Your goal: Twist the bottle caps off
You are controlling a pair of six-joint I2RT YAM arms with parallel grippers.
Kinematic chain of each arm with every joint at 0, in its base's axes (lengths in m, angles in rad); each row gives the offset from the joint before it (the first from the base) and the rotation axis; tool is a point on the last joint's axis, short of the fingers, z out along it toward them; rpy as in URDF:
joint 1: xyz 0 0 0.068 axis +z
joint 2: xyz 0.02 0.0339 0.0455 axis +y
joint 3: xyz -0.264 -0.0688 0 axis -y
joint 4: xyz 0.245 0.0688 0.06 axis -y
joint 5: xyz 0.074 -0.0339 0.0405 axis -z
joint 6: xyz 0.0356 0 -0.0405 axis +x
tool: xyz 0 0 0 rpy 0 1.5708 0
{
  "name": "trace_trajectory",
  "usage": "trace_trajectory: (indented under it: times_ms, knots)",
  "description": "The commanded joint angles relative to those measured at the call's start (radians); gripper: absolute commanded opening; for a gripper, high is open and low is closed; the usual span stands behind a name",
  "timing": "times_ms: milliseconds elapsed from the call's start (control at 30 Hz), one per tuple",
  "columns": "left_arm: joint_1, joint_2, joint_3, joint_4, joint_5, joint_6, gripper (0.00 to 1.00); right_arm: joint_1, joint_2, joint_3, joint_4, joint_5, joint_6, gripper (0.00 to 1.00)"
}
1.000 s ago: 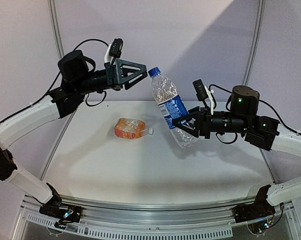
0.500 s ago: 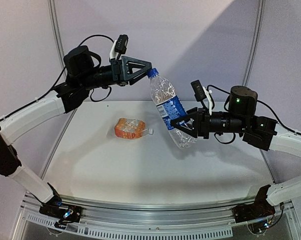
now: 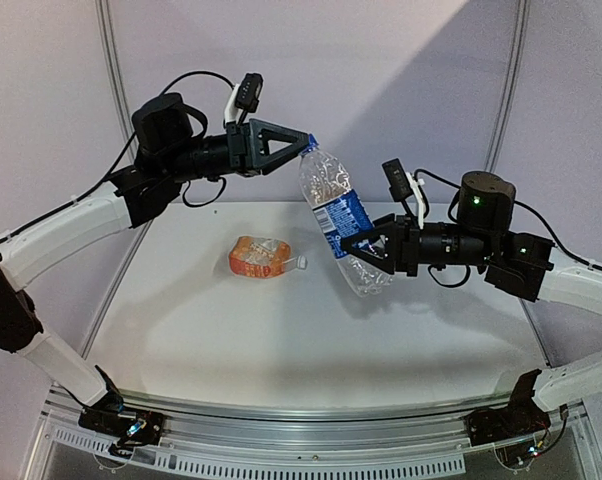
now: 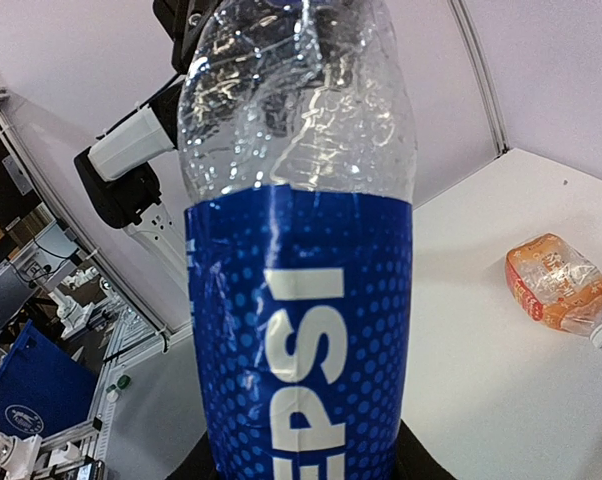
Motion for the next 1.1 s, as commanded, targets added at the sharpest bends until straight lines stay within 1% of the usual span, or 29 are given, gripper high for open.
trace_trajectory:
  times_ms: [0, 100, 200, 267, 367, 433, 533, 667, 733, 833, 967, 1067]
  knots:
    - [-0.015, 0.022, 0.027, -0.029, -0.009, 0.017, 0.31, -0.006, 0.014, -0.009, 0.025, -0.011, 0.010, 0.00]
    - [-0.015, 0.021, 0.027, -0.040, -0.018, 0.021, 0.17, -0.005, 0.016, -0.006, 0.022, -0.011, 0.011, 0.00]
    - [-0.016, 0.016, 0.026, -0.057, -0.034, 0.027, 0.07, -0.006, 0.016, -0.001, 0.008, -0.006, 0.004, 0.00]
    - [-0.016, 0.016, 0.035, -0.101, -0.055, 0.038, 0.00, -0.006, 0.017, 0.005, -0.013, 0.016, -0.004, 0.00]
    - [-0.018, 0.016, 0.047, -0.190, -0.111, 0.056, 0.00, -0.007, 0.023, 0.033, -0.084, 0.121, -0.038, 0.00]
    - [-0.020, 0.016, 0.048, -0.257, -0.150, 0.057, 0.00, -0.006, 0.039, 0.073, -0.180, 0.215, -0.083, 0.00]
    - [-0.029, 0.023, 0.048, -0.320, -0.222, 0.035, 0.00, -0.005, 0.084, 0.131, -0.282, 0.333, -0.158, 0.00]
    - [-0.064, 0.054, 0.091, -0.451, -0.362, -0.006, 0.00, 0.005, 0.135, 0.200, -0.382, 0.501, -0.233, 0.00]
    - [-0.087, 0.082, 0.129, -0.534, -0.447, -0.045, 0.00, 0.026, 0.167, 0.237, -0.423, 0.613, -0.273, 0.00]
    - [-0.113, 0.115, 0.160, -0.619, -0.549, -0.156, 0.00, 0.067, 0.216, 0.288, -0.461, 0.735, -0.340, 0.00]
    - [-0.135, 0.157, 0.226, -0.787, -0.654, -0.275, 0.00, 0.120, 0.271, 0.328, -0.499, 0.921, -0.413, 0.00]
    - [-0.146, 0.189, 0.286, -0.883, -0.696, -0.336, 0.00, 0.150, 0.310, 0.346, -0.524, 1.046, -0.471, 0.00]
